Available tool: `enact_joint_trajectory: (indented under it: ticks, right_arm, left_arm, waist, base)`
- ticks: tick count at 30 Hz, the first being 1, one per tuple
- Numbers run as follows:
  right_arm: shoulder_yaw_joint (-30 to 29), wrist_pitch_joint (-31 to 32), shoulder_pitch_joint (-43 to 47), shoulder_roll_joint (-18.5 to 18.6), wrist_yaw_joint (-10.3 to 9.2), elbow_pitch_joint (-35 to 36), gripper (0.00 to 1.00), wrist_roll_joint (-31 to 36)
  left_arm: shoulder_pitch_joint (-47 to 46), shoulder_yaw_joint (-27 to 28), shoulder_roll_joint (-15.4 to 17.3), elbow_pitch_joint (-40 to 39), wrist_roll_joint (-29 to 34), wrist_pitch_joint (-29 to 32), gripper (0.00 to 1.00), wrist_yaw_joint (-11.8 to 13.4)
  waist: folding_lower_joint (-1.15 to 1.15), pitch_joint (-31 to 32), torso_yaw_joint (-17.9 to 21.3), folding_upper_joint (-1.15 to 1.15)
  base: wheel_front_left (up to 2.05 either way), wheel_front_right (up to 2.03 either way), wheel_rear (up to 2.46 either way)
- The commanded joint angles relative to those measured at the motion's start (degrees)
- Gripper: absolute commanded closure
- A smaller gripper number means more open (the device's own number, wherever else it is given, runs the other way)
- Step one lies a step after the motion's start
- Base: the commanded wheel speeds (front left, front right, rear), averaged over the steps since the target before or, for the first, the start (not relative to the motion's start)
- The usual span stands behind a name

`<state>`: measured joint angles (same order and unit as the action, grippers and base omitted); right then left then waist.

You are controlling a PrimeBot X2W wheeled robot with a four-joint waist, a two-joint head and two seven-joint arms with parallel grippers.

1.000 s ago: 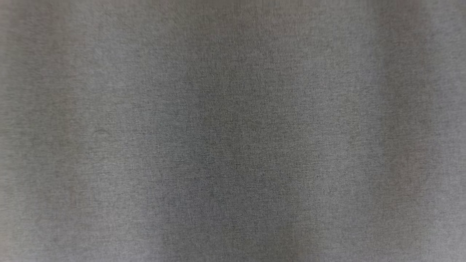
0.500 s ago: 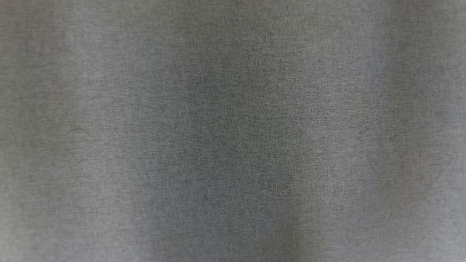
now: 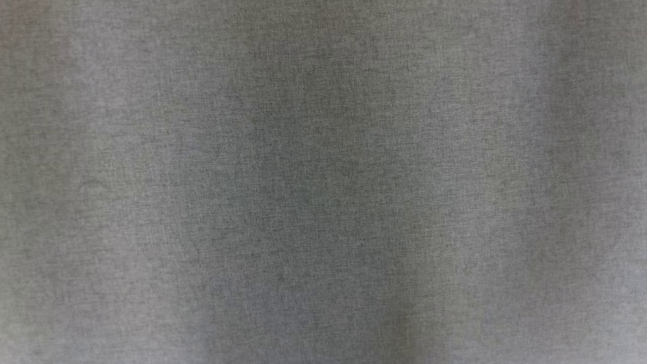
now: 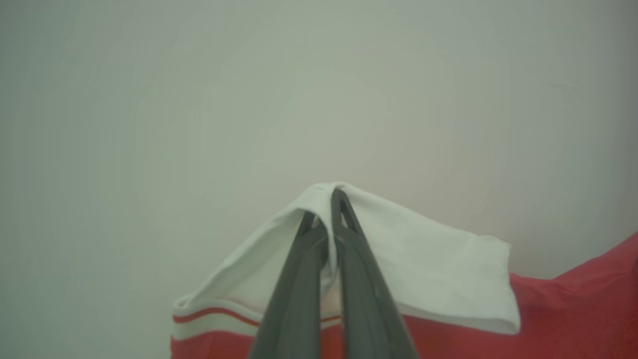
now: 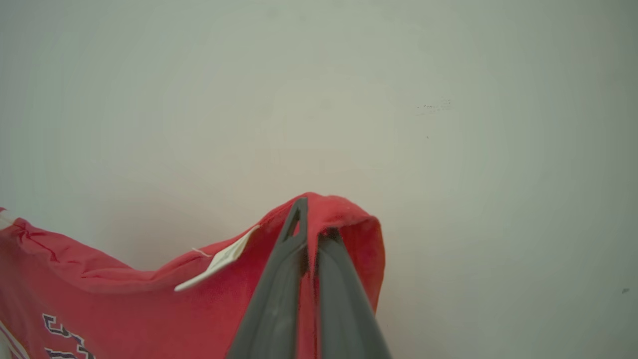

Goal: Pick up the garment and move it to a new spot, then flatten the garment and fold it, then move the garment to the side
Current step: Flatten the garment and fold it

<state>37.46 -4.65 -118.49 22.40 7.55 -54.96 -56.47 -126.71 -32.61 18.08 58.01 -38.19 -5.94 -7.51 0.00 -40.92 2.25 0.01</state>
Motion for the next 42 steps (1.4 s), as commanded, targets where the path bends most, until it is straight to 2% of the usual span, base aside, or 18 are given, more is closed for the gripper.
enact_joint_trajectory:
  ticks: [1,5,11,16,20,24,26,30,34,36,38,42]
  right_arm:
    - [0.55,-0.69,-0.72,-0.03,-0.15,-0.23,1.00,-0.14]
    - [2.10,-1.51,-0.77,-0.05,-0.15,-0.27,1.00,-0.99]
    - [4.90,-3.09,4.14,1.72,-0.15,3.40,1.00,-3.28]
    - [7.00,-5.77,14.01,4.61,-0.15,11.40,1.00,-7.98]
    - [8.71,-7.84,26.17,7.22,-0.15,18.65,1.00,-12.11]
    - [9.76,-9.36,38.17,10.40,-0.15,25.34,1.00,-14.88]
    - [9.71,-10.00,44.94,11.94,-0.15,28.46,1.00,-16.17]
    - [9.74,-10.51,57.83,13.83,-0.15,34.01,1.00,-17.19]
    - [10.24,-10.54,70.36,14.91,-0.15,38.01,1.00,-16.20]
    - [8.71,-10.55,76.42,14.70,-0.15,39.24,1.00,-16.83]
    - [8.45,-10.56,82.20,15.22,-0.15,40.51,1.00,-15.23]
    - [6.04,-10.58,92.85,15.14,-0.15,41.80,1.00,-14.15]
  left_arm:
    - [-0.83,-0.02,0.21,-0.07,-0.83,-0.78,1.00,0.12]
    - [-0.48,-0.57,0.19,-0.28,-3.05,-2.33,1.00,0.12]
    - [4.70,-0.41,1.50,-1.94,-7.26,-4.70,1.00,0.12]
    - [15.27,-2.03,4.74,-8.16,-10.41,-7.38,1.00,0.11]
    - [29.56,-1.36,7.92,-14.85,-13.02,-8.72,1.00,0.14]
    - [45.50,1.97,10.65,-25.18,-14.51,-9.25,1.00,3.27]
    - [54.74,5.02,11.60,-32.63,-14.48,-9.29,1.00,6.42]
    - [75.59,10.88,11.98,-48.32,-13.42,-9.18,1.00,12.49]
    - [94.50,14.15,10.19,-59.20,-13.14,-9.21,1.00,16.22]
    - [103.50,13.58,8.83,-62.21,-12.96,-9.17,1.00,16.70]
    - [109.52,15.70,7.25,-64.63,-12.22,-9.22,1.00,17.86]
    - [122.14,15.75,3.34,-65.70,-12.22,-9.18,1.00,17.28]
  waist:
    - [0.00,0.11,-0.07,-0.01]
    - [0.00,0.27,-0.30,-0.01]
    - [0.00,1.45,-0.40,-0.01]
    - [0.00,4.64,-0.33,-0.01]
    - [0.00,8.24,0.19,-0.01]
    - [0.00,12.53,0.42,-0.01]
    - [0.00,14.72,0.33,-0.01]
    - [0.00,19.13,0.61,-0.01]
    - [0.00,23.37,0.88,-0.01]
    - [0.00,25.18,0.63,-0.01]
    - [0.00,26.60,0.25,-0.01]
    - [0.00,28.79,0.07,-0.01]
  base:
    - [0.00,0.00,0.00]
    - [0.00,0.00,0.00]
    - [0.00,0.00,0.00]
    - [0.00,0.00,0.00]
    - [0.00,0.00,0.00]
    - [0.00,0.00,0.00]
    - [0.00,0.00,0.00]
    - [0.00,0.00,0.00]
    - [0.00,0.00,0.00]
    - [0.00,0.00,0.00]
    - [0.00,0.00,0.00]
    - [0.00,0.00,0.00]
